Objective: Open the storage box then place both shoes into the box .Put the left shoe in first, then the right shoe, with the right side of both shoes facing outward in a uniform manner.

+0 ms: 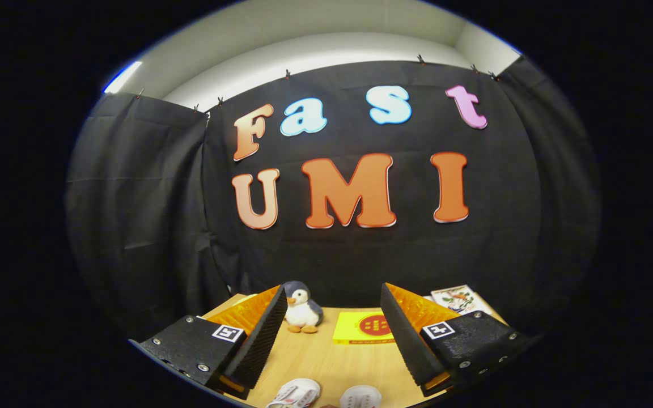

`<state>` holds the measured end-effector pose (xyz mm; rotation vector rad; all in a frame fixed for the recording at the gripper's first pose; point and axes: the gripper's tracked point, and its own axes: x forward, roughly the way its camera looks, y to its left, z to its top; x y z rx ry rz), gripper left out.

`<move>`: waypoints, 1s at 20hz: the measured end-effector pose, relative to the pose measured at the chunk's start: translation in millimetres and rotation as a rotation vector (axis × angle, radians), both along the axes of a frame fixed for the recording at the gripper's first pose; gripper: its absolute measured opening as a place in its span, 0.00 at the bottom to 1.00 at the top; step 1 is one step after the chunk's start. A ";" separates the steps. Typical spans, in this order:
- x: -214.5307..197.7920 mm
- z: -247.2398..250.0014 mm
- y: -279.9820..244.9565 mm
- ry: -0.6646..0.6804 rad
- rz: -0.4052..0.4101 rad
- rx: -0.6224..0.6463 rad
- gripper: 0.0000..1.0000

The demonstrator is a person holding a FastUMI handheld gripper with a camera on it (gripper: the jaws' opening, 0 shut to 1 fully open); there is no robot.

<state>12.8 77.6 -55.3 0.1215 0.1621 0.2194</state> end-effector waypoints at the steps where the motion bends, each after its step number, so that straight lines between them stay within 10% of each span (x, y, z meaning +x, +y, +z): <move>1: 0.7 -5.9 4.9 0.017 0.016 0.013 0.99; 20: -69.1 -190.2 201.4 0.874 0.481 0.460 0.98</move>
